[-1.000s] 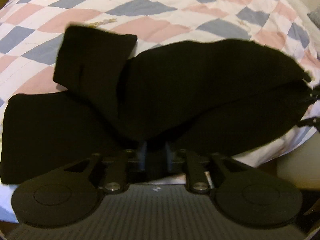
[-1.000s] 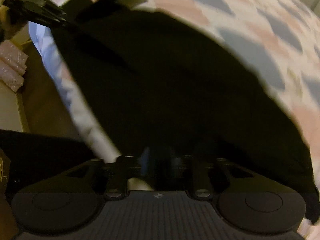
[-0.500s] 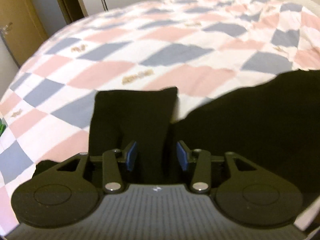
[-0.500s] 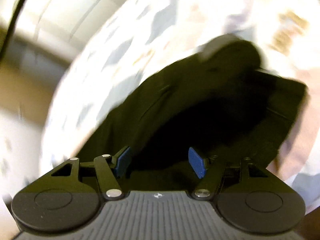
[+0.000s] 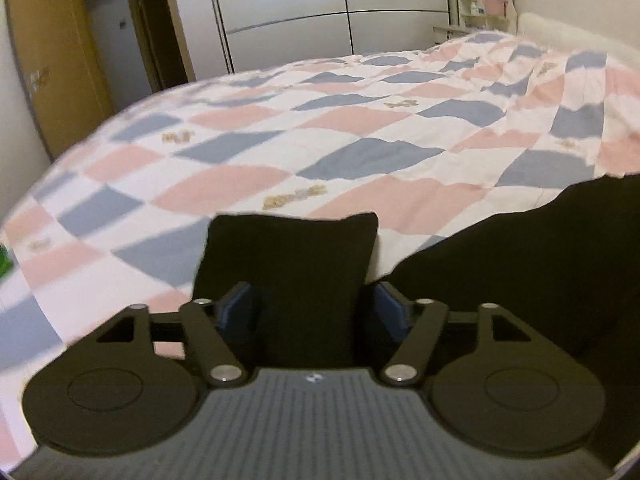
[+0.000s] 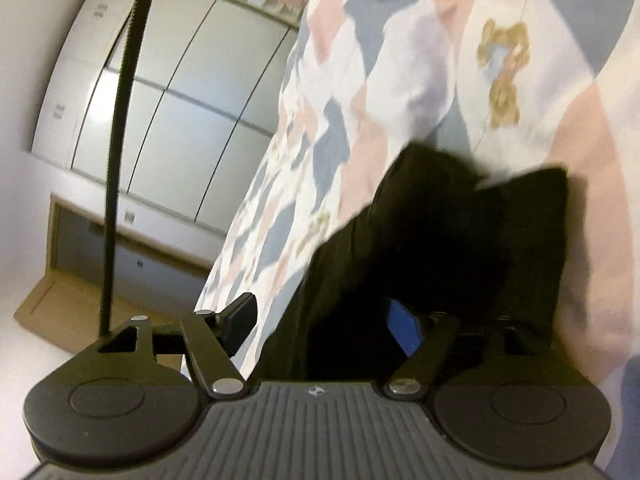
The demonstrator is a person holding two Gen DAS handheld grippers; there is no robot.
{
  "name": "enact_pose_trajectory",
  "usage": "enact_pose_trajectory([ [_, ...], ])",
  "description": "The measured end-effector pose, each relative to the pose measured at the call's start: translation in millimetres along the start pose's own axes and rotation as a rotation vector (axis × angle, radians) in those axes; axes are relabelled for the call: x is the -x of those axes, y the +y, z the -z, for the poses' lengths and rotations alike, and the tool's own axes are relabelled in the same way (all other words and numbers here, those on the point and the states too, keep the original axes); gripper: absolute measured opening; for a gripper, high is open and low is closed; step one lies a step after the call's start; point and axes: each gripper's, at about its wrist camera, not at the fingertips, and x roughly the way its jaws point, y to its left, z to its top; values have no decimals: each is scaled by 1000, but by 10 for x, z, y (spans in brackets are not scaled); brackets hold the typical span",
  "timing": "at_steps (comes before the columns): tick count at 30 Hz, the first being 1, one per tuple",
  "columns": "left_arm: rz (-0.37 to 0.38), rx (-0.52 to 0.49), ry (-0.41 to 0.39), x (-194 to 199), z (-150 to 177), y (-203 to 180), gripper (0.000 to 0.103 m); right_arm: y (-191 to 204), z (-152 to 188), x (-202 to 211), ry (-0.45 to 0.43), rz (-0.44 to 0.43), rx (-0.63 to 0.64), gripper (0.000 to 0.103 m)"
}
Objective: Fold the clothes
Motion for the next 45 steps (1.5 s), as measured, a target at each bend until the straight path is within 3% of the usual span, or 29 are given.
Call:
enact_pose_trajectory([
  [2, -17, -55, 17, -73, -72, -74, 73, -4, -18, -47, -12, 38, -11, 75],
  [4, -96, -124, 61, -222, -128, -168, 74, 15, 1, -87, -18, 50, -17, 76],
  [6, -107, -169, 103, -335, -141, -233, 68, 56, 16, -114, -20, 46, -6, 79],
  [7, -93, -179, 116, -367, -137, -254, 56, 35, 2, -62, -22, 46, -4, 79],
  [8, -77, -156, 108, -346, -114, -228, 23, -9, -53, 13, -22, 52, -9, 78],
  [9, -62, -134, 101, -326, -92, -202, 6, -53, -121, 88, -20, 60, -16, 74],
  [11, -32, -84, 85, -280, -39, -139, 4, -68, -156, 106, 4, 70, -17, 35],
  [12, -20, 3, 70, -196, 69, 10, 3, -57, -168, 137, 10, 69, -21, 23],
  [13, -7, 89, 54, -111, 176, 159, 3, -39, -190, 177, 11, 68, -24, 18],
  [19, 69, 605, -42, 397, 821, 1053, 4, 173, -280, 608, -35, -1, 26, 18],
  [22, 107, 858, -90, 642, 1140, 1487, 8, 17, -262, 722, -9, 54, 18, 20],
  [26, 180, 1030, -92, 589, 1436, 1546, 8, -351, -44, 699, 98, 219, -4, 25],
  [27, 199, 1073, -93, 576, 1510, 1560, 10, -427, -3, 724, 103, 224, -19, 24],
  [29, 236, 1159, -94, 550, 1658, 1590, 22, -476, 5, 792, 85, 191, -43, 26],
  [31, 271, 1242, -95, 525, 1798, 1618, 29, -484, -4, 840, 69, 160, -53, 41],
  [37, 272, 1331, -102, 510, 1815, 1651, 31, -441, -65, 724, 64, 159, -64, 46],
  [38, 271, 1258, -138, 587, 1731, 1630, 23, -441, -76, 655, 68, 170, -68, 42],
  [39, 271, 1184, -173, 664, 1648, 1609, 11, -422, -85, 606, 63, 189, -63, 23],
  [40, 270, 1110, -207, 741, 1564, 1588, 2, -404, -95, 582, 57, 211, -50, 15],
  [42, 266, 958, -279, 904, 1399, 1542, 1, -360, -118, 618, 23, 176, -27, 13],
  [43, 256, 854, -360, 1071, 1342, 1481, 2, -327, -135, 673, -1, 135, -14, 13],
  [45, 206, 807, -350, 1151, 1434, 1450, 9, -235, -165, 812, -40, 57, 29, 13],
])
